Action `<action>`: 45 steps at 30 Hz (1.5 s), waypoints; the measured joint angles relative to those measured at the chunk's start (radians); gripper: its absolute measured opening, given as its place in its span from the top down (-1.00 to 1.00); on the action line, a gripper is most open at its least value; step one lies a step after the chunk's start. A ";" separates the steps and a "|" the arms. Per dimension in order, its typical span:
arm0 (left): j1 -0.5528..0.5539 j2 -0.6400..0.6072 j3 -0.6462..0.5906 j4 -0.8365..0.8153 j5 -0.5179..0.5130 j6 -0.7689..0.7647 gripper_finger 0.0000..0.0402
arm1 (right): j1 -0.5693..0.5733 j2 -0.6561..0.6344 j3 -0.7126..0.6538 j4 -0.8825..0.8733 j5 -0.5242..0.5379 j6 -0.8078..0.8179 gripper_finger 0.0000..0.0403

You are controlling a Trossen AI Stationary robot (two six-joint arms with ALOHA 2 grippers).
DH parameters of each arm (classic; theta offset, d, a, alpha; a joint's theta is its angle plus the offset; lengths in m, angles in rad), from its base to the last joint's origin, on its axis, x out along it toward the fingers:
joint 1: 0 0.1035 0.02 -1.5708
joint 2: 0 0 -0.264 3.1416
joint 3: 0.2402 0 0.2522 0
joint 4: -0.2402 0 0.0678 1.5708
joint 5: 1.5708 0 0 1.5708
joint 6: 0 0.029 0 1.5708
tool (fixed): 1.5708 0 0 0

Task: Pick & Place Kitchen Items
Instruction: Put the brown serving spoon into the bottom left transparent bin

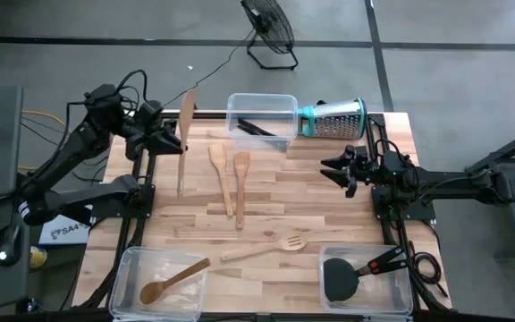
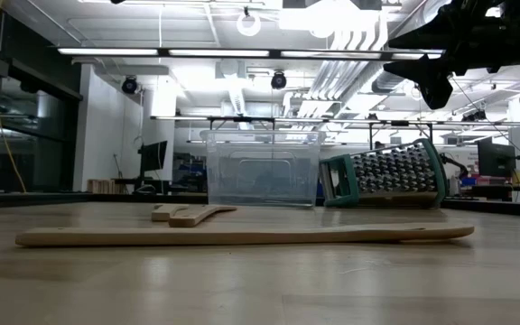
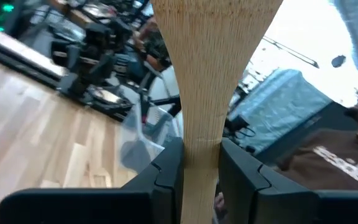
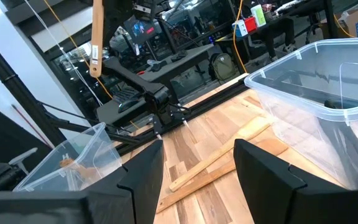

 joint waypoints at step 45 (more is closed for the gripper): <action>-1.077 0.185 0.001 -0.215 -0.948 -0.163 0.66 | 0.000 0.000 0.000 -0.002 0.000 0.000 0.07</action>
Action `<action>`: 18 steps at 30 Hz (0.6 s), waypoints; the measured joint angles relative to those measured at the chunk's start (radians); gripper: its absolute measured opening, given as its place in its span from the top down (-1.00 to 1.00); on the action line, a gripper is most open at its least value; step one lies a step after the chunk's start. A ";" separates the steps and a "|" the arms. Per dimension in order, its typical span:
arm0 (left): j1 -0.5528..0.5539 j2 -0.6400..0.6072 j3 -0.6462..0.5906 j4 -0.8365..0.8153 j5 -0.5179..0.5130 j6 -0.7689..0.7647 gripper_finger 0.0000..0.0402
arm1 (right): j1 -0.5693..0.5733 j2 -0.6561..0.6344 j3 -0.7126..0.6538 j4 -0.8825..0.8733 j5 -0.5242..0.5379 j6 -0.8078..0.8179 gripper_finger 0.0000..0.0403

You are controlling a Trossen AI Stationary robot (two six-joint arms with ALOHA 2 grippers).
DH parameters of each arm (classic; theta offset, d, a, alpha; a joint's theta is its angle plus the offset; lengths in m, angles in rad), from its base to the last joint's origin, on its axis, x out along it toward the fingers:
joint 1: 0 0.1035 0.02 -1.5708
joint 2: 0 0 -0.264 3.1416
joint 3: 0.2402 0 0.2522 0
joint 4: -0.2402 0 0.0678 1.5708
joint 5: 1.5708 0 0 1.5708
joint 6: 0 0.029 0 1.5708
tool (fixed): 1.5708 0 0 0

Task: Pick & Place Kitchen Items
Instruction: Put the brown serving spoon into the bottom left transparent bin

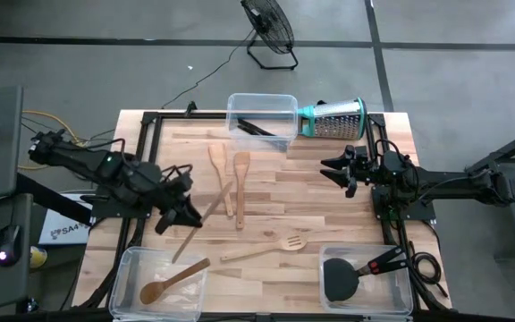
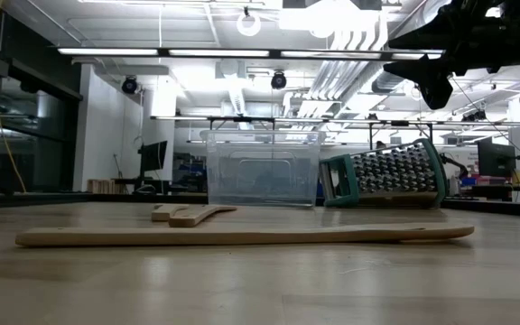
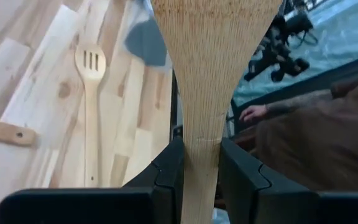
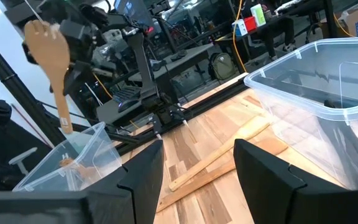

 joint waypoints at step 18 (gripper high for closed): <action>-0.302 0.100 0.001 -0.204 -0.222 -0.148 0.66 | 0.000 0.000 0.000 -0.006 0.000 0.000 0.07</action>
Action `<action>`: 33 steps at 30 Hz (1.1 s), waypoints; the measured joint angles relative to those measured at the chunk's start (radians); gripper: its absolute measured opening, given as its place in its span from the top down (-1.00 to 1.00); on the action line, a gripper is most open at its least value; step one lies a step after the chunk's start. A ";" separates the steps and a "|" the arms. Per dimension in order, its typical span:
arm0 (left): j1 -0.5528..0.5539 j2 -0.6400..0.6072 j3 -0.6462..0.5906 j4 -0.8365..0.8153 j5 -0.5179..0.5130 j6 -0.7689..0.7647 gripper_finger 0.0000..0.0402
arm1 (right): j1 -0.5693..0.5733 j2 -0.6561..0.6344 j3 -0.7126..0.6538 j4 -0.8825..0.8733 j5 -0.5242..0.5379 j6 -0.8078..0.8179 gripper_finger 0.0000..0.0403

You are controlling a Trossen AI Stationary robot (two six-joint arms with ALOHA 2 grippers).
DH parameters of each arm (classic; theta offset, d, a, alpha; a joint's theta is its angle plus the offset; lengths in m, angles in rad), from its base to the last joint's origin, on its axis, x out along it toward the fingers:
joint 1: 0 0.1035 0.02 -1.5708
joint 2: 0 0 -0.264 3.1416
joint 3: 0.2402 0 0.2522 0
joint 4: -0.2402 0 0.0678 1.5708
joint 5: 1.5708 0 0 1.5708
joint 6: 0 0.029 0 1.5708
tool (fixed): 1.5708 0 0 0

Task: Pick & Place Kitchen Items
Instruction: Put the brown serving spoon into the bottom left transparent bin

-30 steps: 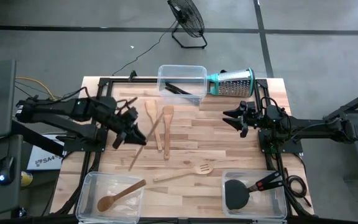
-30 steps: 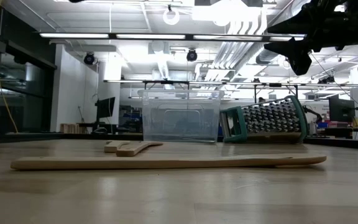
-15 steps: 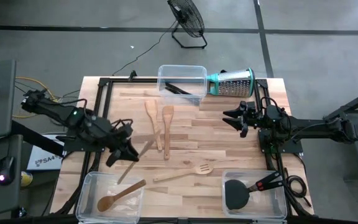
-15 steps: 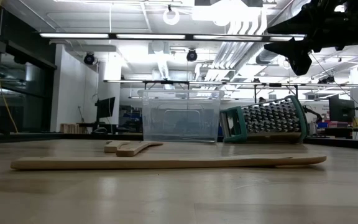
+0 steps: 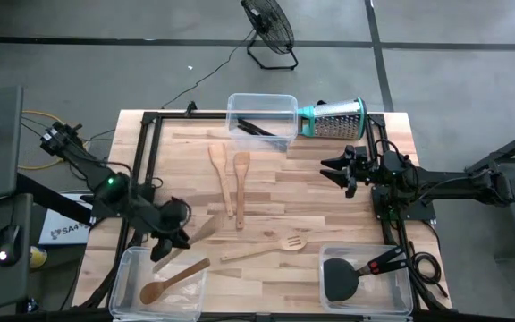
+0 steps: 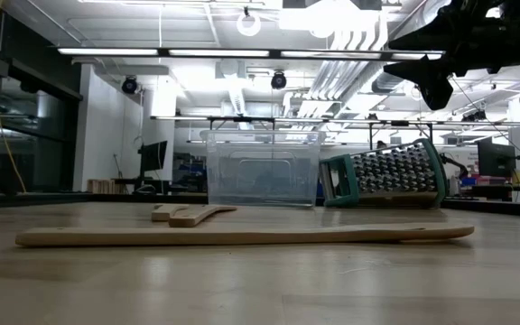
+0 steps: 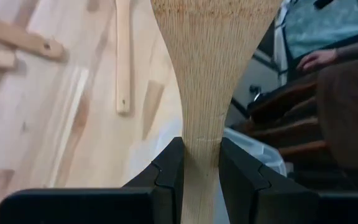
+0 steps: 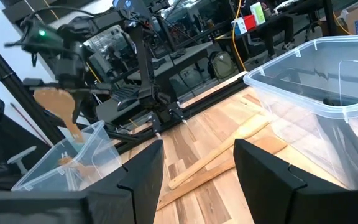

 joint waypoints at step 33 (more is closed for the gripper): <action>-0.385 0.189 0.000 -0.061 -0.266 -0.380 0.66 | 0.000 0.000 0.000 0.000 0.000 0.000 0.07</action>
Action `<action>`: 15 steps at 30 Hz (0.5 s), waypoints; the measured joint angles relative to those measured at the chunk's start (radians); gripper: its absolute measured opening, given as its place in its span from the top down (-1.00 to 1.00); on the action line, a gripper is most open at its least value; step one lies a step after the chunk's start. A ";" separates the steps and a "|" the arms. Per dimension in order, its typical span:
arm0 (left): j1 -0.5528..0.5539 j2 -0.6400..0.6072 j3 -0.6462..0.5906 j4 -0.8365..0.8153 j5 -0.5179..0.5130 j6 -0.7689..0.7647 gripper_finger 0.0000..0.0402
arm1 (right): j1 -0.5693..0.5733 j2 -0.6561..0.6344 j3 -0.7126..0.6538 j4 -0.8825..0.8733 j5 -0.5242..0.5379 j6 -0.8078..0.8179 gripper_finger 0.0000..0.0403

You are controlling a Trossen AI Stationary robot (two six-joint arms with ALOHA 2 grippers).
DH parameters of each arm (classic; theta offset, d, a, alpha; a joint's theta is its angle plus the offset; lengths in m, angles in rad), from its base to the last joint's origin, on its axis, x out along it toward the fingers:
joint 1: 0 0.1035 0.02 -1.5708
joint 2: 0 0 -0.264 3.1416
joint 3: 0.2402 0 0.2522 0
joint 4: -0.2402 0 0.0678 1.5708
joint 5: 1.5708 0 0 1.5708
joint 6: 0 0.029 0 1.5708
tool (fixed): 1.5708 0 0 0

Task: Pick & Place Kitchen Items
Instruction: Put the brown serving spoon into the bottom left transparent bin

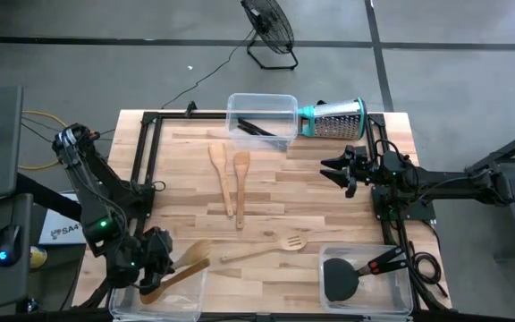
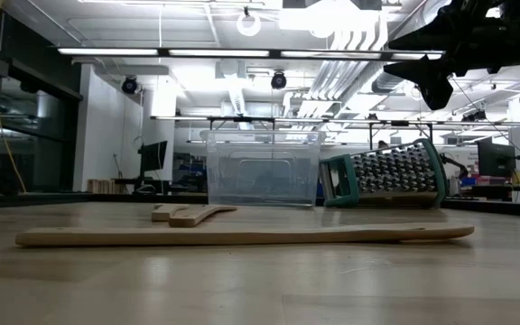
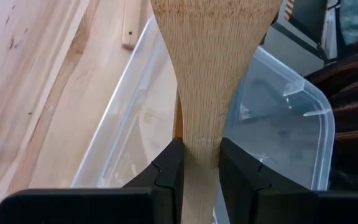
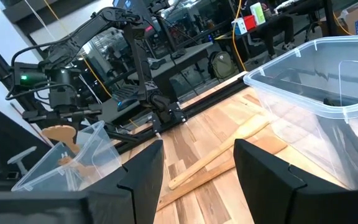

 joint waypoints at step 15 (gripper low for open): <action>-0.004 0.031 0.000 -0.053 0.060 -0.020 0.66 | 0.000 0.000 0.000 0.000 0.000 0.000 0.07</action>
